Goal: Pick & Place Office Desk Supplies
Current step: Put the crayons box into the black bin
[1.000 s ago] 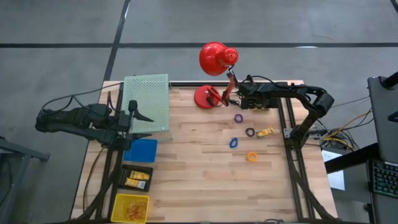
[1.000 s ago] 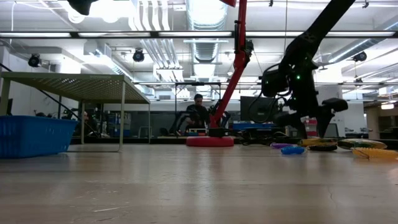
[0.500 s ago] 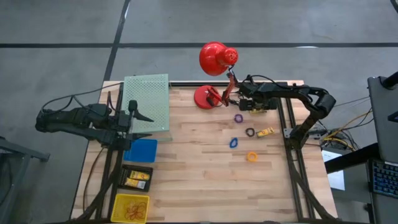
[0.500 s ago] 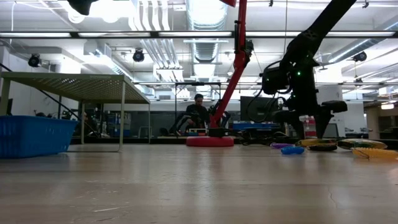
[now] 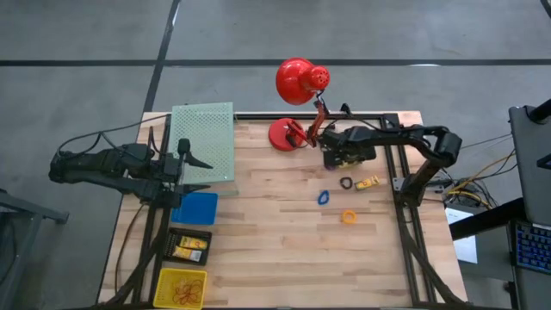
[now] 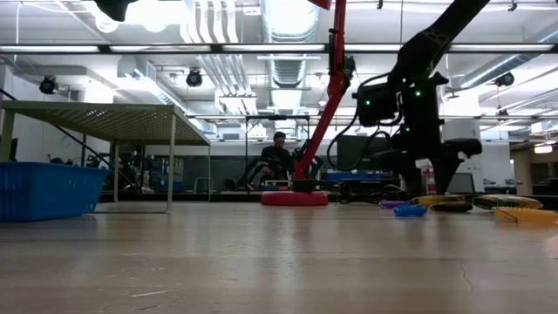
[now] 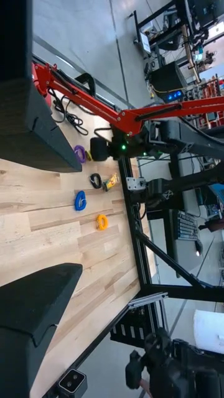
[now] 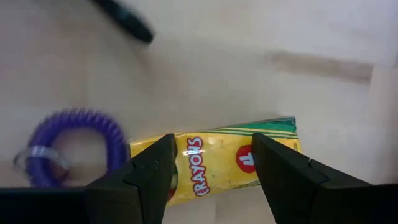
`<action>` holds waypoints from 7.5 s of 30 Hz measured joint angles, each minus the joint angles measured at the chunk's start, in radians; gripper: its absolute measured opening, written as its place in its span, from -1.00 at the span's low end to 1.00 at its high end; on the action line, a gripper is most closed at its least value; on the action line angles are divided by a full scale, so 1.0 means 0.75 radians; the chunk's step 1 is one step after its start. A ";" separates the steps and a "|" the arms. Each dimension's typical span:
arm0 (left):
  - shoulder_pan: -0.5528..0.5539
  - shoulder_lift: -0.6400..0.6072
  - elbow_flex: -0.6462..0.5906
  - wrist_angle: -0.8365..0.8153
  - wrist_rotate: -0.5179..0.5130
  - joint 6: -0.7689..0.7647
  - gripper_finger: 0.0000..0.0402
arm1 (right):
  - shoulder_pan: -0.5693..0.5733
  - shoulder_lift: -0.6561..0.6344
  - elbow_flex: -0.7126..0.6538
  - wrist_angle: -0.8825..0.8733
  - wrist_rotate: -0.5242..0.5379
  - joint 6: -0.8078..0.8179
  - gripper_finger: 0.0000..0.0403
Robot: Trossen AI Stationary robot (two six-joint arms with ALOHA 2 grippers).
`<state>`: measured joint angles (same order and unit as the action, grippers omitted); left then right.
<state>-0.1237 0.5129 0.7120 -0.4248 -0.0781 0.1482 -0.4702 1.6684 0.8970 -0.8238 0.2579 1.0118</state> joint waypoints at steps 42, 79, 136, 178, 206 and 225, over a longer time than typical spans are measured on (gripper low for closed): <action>-0.001 -0.001 0.000 0.001 0.000 0.000 0.28 | 0.881 0.097 0.096 0.765 -0.046 0.091 0.05; 0.000 0.000 0.000 -0.070 0.000 0.000 0.28 | 0.886 -0.040 0.171 0.176 -0.036 -1.683 0.01; -0.001 0.000 0.001 -0.069 0.000 0.000 0.28 | 0.838 -0.038 -0.163 0.863 -0.129 -1.674 -0.06; 0.000 0.000 0.000 -0.069 0.000 0.000 0.28 | 0.797 -0.040 -0.189 0.863 -0.181 -1.582 -0.64; 0.000 0.000 0.000 -0.069 0.000 0.001 0.28 | 0.807 -0.044 0.250 0.864 -0.321 -1.092 -0.66; -0.001 0.000 0.000 -0.069 0.000 0.000 0.28 | 0.986 -0.040 0.229 1.719 -0.341 -1.210 -0.66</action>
<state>-0.1246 0.5129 0.7122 -0.4765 -0.0780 0.1484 0.2689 1.6386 1.0689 0.4655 0.0025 0.1044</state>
